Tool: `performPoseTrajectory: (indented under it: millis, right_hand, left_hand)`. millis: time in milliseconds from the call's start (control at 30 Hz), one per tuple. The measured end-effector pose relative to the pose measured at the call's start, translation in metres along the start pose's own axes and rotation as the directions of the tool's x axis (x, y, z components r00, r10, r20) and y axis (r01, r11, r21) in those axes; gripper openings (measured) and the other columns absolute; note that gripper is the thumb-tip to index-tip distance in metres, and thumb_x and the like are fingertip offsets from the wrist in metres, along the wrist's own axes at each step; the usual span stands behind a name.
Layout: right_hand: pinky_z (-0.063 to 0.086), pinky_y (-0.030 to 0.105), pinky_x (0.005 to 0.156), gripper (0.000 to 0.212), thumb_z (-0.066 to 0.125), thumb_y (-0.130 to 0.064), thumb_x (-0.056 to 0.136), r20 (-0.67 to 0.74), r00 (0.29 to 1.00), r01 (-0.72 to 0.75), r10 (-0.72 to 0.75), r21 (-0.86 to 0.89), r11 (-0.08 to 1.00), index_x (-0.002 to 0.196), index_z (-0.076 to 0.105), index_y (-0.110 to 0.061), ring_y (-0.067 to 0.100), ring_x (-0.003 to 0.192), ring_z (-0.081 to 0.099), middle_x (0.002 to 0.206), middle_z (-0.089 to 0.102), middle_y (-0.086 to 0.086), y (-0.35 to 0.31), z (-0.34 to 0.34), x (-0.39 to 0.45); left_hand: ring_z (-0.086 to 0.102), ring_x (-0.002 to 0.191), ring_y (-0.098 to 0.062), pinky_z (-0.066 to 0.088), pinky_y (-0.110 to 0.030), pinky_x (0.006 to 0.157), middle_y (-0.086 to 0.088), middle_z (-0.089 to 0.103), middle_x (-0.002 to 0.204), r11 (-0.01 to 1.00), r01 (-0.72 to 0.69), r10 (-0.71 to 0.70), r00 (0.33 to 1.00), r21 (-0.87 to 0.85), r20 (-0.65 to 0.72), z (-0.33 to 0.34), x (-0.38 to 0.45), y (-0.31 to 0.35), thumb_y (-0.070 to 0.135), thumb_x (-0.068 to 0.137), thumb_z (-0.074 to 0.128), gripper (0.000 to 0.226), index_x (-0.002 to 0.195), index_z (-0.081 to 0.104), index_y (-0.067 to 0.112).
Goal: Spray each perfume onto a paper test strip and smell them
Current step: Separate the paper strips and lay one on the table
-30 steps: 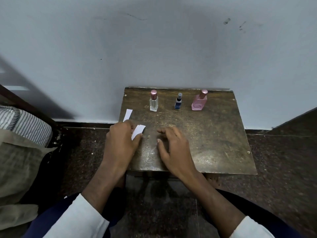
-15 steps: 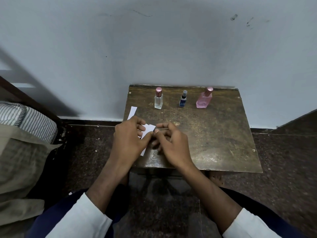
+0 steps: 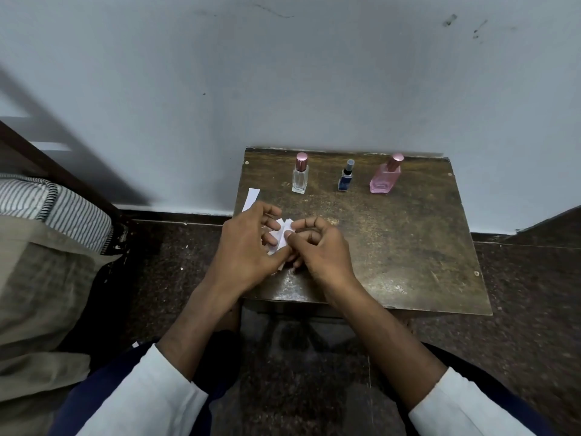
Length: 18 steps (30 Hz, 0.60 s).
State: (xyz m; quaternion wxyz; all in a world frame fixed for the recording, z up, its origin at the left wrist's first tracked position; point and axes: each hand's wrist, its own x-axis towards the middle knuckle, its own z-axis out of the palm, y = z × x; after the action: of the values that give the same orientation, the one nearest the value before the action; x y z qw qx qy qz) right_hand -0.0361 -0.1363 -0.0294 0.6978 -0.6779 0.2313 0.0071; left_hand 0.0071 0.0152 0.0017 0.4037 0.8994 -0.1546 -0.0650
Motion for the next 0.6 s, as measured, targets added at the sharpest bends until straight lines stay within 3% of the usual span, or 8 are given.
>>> performPoseTrajectory:
  millis: [67, 133, 233, 300, 400, 600]
  right_hand:
    - [0.052, 0.030, 0.054, 0.007, 0.075, -0.013, 0.096, 0.004, 1.000, 0.010, -0.010, -0.027, 1.000, 0.102, 0.072, -0.013, 0.017, 0.061, 0.071, 0.072, 0.076, 0.006, -0.001, -0.002, 0.002]
    - [0.051, 0.029, 0.054, 0.004, 0.073, -0.014, 0.097, 0.006, 1.000, 0.009, -0.009, -0.031, 0.999, 0.101, 0.075, -0.014, 0.012, 0.062, 0.069, 0.076, 0.077, 0.006, -0.001, -0.004, 0.003]
    - [0.051, 0.027, 0.055, 0.010, 0.068, -0.013, 0.100, 0.029, 1.000, 0.010, -0.010, -0.011, 1.000, 0.103, 0.077, -0.016, 0.011, 0.066, 0.065, 0.085, 0.079, 0.010, -0.003, -0.007, 0.003]
    - [0.050, 0.025, 0.054, 0.013, 0.065, -0.012, 0.101, 0.048, 0.999, 0.022, -0.022, -0.003, 1.000, 0.103, 0.077, -0.017, 0.010, 0.066, 0.064, 0.084, 0.078, 0.008, -0.005, -0.009, 0.001]
    - [0.046, 0.021, 0.052, 0.015, 0.063, -0.009, 0.102, 0.089, 0.996, 0.022, -0.028, 0.060, 0.998, 0.104, 0.077, -0.015, 0.009, 0.064, 0.059, 0.080, 0.074, 0.005, -0.008, -0.012, 0.000]
    - [0.051, 0.023, 0.058, 0.031, 0.052, 0.005, 0.102, 0.237, 0.971, -0.031, -0.032, 0.257, 0.966, 0.111, 0.077, -0.010, 0.010, 0.073, 0.068, 0.097, 0.080, 0.009, -0.017, -0.019, -0.005]
  left_hand:
    - [0.066, 0.079, -0.001, 0.056, -0.023, 0.070, 0.019, 0.070, 0.101, 0.996, 0.027, -0.024, 0.999, 0.079, -0.043, -0.007, 0.000, 0.001, 0.048, 0.075, 0.081, 0.047, 0.118, 0.066, 0.035]
    - [0.063, 0.084, 0.003, 0.054, -0.030, 0.074, 0.023, 0.070, 0.104, 0.990, 0.095, -0.084, 0.991, 0.106, -0.102, -0.010, 0.001, 0.002, 0.044, 0.082, 0.072, 0.032, 0.114, 0.068, 0.040]
    - [0.067, 0.103, -0.007, 0.059, -0.039, 0.088, 0.022, 0.074, 0.110, 0.983, 0.118, -0.103, 0.989, 0.143, -0.109, -0.006, 0.003, -0.001, 0.038, 0.097, 0.068, 0.026, 0.122, 0.074, 0.035]
    - [0.070, 0.101, -0.003, 0.059, -0.032, 0.091, 0.019, 0.077, 0.110, 0.988, 0.109, -0.102, 0.993, 0.114, -0.061, -0.003, 0.005, -0.004, 0.040, 0.101, 0.068, 0.028, 0.126, 0.076, 0.031]
    - [0.066, 0.087, 0.011, 0.047, -0.002, 0.076, 0.015, 0.079, 0.109, 0.994, 0.079, -0.081, 0.996, 0.075, 0.026, 0.001, 0.005, -0.005, 0.036, 0.103, 0.068, 0.027, 0.128, 0.076, 0.030]
    - [0.069, 0.085, 0.014, 0.045, -0.001, 0.070, 0.019, 0.077, 0.093, 0.995, 0.047, -0.045, 0.999, -0.083, 0.023, 0.004, 0.006, 0.004, 0.019, 0.100, 0.074, 0.024, 0.122, 0.077, 0.026]
